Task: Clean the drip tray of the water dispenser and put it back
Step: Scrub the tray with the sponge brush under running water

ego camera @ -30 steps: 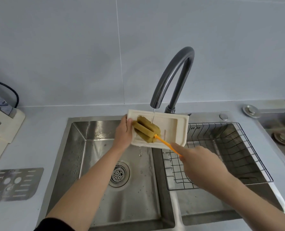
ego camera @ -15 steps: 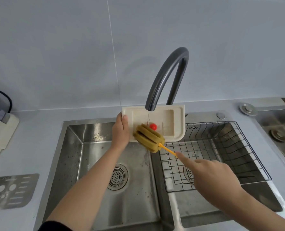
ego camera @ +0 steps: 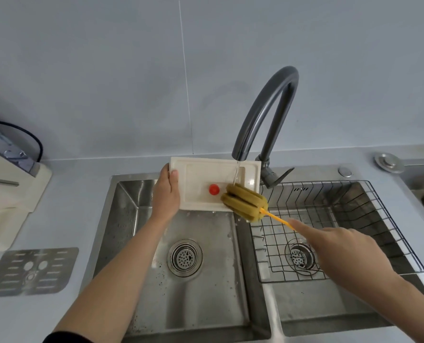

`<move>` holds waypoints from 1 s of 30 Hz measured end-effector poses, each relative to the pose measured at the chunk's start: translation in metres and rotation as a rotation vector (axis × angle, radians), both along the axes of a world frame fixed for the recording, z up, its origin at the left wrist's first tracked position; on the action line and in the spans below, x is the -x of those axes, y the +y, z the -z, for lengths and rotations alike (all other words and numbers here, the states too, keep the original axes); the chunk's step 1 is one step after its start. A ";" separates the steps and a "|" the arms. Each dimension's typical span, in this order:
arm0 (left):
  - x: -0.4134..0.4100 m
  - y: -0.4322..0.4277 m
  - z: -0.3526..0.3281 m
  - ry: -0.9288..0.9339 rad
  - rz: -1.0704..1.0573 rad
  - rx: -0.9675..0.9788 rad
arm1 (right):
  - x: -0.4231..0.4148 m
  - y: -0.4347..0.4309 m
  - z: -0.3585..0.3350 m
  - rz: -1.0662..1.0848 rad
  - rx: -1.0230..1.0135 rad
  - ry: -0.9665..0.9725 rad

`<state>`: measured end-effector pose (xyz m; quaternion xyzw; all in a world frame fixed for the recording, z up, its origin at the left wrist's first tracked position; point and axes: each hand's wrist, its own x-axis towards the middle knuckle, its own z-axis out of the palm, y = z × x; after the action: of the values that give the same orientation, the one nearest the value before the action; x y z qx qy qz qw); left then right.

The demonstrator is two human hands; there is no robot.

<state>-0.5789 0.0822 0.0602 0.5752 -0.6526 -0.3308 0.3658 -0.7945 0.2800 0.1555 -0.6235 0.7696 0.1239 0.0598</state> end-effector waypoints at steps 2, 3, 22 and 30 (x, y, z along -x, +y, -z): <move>-0.003 0.000 -0.003 -0.019 -0.001 0.004 | -0.004 -0.002 -0.001 -0.004 0.035 -0.022; -0.005 0.000 -0.004 -0.022 -0.003 0.004 | -0.005 -0.002 -0.002 -0.003 0.050 -0.041; 0.000 0.007 -0.014 -0.083 0.066 0.049 | -0.051 -0.030 0.012 -0.222 0.038 -0.217; 0.002 0.008 -0.008 -0.219 0.129 -0.018 | -0.018 -0.018 0.010 -0.121 0.009 -0.213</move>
<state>-0.5811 0.0898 0.0677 0.5681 -0.7212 -0.2947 0.2651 -0.7761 0.2621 0.1458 -0.6788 0.7203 0.0571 0.1308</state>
